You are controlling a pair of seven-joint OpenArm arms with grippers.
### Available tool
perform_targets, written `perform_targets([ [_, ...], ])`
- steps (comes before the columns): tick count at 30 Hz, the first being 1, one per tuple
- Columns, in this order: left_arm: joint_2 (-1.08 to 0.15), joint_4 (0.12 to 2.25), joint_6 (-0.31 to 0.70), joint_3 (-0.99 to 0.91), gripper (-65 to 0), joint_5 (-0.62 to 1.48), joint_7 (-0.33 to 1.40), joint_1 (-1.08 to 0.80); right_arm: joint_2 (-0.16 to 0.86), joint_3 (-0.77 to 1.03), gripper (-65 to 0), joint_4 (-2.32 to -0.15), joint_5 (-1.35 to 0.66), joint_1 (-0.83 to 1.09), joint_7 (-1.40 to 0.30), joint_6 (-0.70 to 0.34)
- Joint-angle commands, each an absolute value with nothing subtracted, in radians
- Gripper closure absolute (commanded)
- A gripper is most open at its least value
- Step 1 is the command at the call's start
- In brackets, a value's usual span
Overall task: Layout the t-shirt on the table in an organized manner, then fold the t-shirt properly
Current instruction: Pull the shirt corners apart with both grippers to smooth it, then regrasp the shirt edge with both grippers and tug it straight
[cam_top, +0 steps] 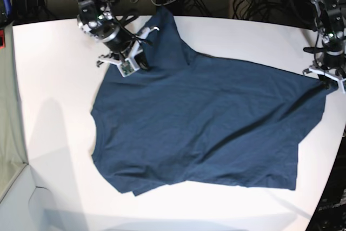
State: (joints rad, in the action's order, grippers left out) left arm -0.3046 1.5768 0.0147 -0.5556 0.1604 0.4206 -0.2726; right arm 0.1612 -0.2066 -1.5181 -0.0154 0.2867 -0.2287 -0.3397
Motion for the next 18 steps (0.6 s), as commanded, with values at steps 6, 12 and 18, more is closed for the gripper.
perform_targets([
  [6,-0.323,1.592,0.007,-0.558,-22.8,0.157,0.397,-0.262,0.225,-0.117,0.0,-1.607,0.022,0.412,-0.325,-0.326],
  [12,-0.298,1.592,0.007,-0.507,-22.8,0.157,0.397,-0.252,0.236,-0.045,0.0,-1.667,0.022,0.461,-0.323,-0.326],
  [18,-0.251,1.590,0.007,-0.426,-22.8,0.156,0.397,-0.257,0.234,0.025,0.0,-1.705,0.022,0.492,-0.325,-0.326],
])
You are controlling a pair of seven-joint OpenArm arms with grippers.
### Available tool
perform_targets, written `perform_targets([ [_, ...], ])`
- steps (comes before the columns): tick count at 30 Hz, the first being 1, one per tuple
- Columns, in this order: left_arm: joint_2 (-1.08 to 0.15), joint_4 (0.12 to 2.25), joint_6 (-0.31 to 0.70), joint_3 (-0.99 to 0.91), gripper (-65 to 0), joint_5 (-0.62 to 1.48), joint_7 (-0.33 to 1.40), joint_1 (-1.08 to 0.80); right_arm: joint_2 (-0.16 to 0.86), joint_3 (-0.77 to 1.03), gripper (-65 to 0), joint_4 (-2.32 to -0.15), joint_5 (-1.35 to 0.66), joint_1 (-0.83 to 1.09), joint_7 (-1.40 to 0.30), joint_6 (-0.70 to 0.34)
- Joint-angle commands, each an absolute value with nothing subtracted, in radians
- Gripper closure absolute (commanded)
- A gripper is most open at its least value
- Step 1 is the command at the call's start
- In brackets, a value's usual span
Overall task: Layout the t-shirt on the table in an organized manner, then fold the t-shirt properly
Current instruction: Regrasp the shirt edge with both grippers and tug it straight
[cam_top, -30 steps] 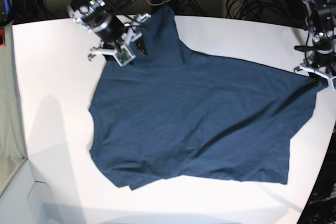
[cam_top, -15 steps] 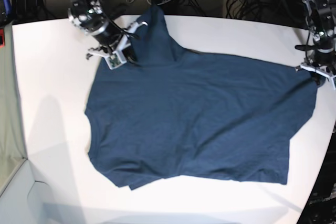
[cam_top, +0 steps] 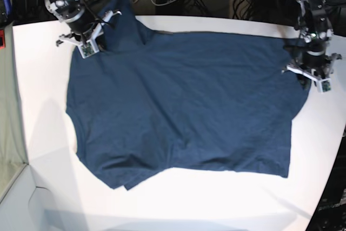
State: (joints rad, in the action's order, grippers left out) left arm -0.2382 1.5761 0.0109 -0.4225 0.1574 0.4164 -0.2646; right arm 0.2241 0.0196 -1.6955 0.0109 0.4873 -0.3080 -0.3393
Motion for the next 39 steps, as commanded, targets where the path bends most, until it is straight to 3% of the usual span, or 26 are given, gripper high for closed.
perform_targets([
  [1,-0.240,1.590,0.007,-0.415,-22.8,0.156,0.397,-0.257,0.234,0.039,0.0,-1.705,0.024,0.499,-0.325,-0.326],
  [5,-0.208,1.584,0.007,-0.366,-22.8,0.156,0.397,-0.285,0.234,0.084,0.0,-1.733,0.024,0.532,-0.320,-0.329],
  [9,-0.209,1.521,0.007,-0.298,-22.7,0.156,0.397,-0.303,0.220,0.145,0.0,-1.816,0.022,0.561,-0.306,-0.417],
  [14,-0.213,1.471,0.007,-0.269,-22.6,0.156,0.397,-0.343,0.147,0.220,0.0,-1.920,0.025,0.556,-0.309,-0.466],
  [24,-0.242,1.638,0.007,-0.275,-22.6,0.162,0.397,-0.515,0.142,0.156,0.0,-1.945,0.027,0.478,-0.312,-0.466],
  [30,-0.242,1.854,0.005,-0.283,-22.6,0.157,0.397,-0.567,0.142,0.062,0.0,-1.942,0.027,0.463,-0.312,-0.466],
  [35,-0.220,1.911,0.004,-0.409,-22.7,0.157,0.395,-0.476,0.142,0.021,0.0,-1.910,0.027,0.458,-0.312,-0.466],
  [39,-0.200,1.810,0.004,-0.513,-22.9,0.156,0.397,-0.315,0.142,0.018,0.0,-1.883,0.027,0.458,-0.312,-0.466],
])
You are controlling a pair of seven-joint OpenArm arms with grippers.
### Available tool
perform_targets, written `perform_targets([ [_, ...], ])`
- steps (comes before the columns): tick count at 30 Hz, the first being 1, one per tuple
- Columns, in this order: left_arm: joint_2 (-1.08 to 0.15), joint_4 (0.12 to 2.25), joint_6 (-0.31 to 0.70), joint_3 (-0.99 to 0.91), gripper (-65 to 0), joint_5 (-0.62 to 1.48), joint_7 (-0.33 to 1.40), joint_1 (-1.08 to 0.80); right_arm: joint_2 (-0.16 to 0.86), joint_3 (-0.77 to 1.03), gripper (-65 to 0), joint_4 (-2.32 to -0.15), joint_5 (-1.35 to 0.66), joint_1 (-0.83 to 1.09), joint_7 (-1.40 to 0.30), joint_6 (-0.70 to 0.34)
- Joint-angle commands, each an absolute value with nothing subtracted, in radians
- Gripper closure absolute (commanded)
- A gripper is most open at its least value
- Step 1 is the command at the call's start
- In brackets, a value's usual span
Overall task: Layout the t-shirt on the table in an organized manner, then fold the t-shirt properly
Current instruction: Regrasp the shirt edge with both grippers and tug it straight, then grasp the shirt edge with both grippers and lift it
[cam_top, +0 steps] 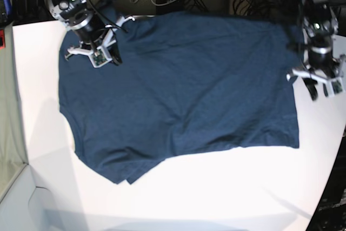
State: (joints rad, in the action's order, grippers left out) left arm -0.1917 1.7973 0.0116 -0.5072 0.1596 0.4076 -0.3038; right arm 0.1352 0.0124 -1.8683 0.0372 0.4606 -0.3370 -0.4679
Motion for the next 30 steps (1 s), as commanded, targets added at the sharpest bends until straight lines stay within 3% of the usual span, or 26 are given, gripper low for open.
perform_targets([
  [1,-0.202,1.776,0.004,-0.522,-22.9,0.156,0.397,-0.277,0.142,0.018,0.0,-1.882,0.027,0.458,-0.312,-0.466],
  [10,-0.211,1.486,0.005,-0.521,-23.8,0.156,0.398,-0.028,0.147,0.022,0.0,-1.860,0.027,0.458,-0.312,-0.466],
  [15,-0.214,1.300,0.005,-0.521,-37.5,0.156,0.398,0.104,0.148,0.022,0.0,-1.853,0.027,0.456,-0.312,-0.466],
  [18,-0.225,1.231,0.005,-0.521,-42.0,0.156,0.392,0.162,0.148,0.022,0.0,-1.833,0.028,0.455,-0.312,-0.466],
  [30,-0.257,0.889,0.004,-0.380,-42.3,0.160,0.328,0.395,0.163,0.024,0.0,-1.790,0.028,0.433,-0.312,-0.466],
])
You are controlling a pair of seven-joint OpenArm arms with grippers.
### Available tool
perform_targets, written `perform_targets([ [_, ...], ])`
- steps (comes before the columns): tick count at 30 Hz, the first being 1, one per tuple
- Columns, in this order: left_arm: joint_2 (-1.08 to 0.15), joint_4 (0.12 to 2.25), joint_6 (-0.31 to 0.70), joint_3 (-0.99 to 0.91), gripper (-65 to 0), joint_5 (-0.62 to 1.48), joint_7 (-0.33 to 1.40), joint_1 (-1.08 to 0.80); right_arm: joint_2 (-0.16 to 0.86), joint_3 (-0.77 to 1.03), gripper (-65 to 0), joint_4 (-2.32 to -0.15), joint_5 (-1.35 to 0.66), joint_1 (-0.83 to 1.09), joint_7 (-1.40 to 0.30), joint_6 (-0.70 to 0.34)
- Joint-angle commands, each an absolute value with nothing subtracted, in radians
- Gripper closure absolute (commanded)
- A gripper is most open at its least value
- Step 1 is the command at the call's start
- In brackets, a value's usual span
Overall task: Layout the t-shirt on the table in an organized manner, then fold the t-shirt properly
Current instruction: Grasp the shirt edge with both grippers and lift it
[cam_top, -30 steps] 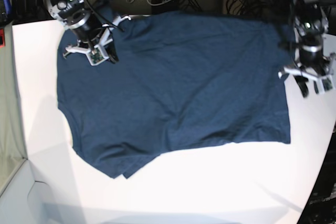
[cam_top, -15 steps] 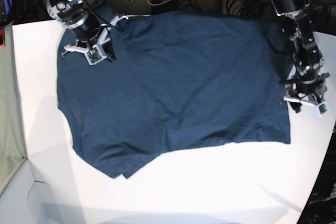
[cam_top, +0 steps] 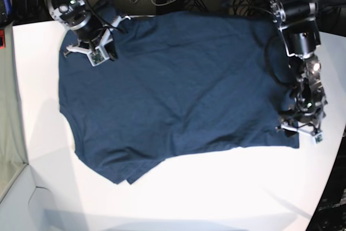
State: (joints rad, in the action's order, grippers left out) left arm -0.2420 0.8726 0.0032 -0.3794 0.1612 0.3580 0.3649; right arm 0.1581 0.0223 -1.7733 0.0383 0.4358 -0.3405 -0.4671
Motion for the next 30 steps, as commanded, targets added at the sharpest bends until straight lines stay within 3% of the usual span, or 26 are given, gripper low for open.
perform_targets([
  [1,-0.257,0.874,0.001,-0.371,-42.3,0.159,0.298,0.398,0.163,0.024,0.0,-1.791,0.028,0.429,-0.312,-0.466],
  [5,-0.252,0.842,-0.002,-0.367,-42.3,0.157,0.219,0.400,0.163,0.030,0.0,-1.790,0.028,0.415,-0.312,-0.466],
  [21,-0.265,0.700,0.004,-0.366,-41.9,0.162,0.206,0.427,0.157,0.047,0.0,-1.779,0.028,0.378,-0.358,-0.466],
  [23,-0.265,0.691,0.004,-0.366,-38.0,0.157,0.206,0.427,0.157,0.048,0.0,-1.778,0.028,0.358,-0.390,-0.466],
  [27,-0.269,0.638,0.005,-0.366,-17.8,0.157,0.206,0.461,0.159,0.048,0.0,-1.779,0.027,0.351,-0.412,-0.466],
  [30,-0.271,0.622,0.005,-0.366,-10.6,0.160,0.206,0.467,0.159,0.048,0.0,-1.781,0.027,0.351,-0.412,-0.466],
])
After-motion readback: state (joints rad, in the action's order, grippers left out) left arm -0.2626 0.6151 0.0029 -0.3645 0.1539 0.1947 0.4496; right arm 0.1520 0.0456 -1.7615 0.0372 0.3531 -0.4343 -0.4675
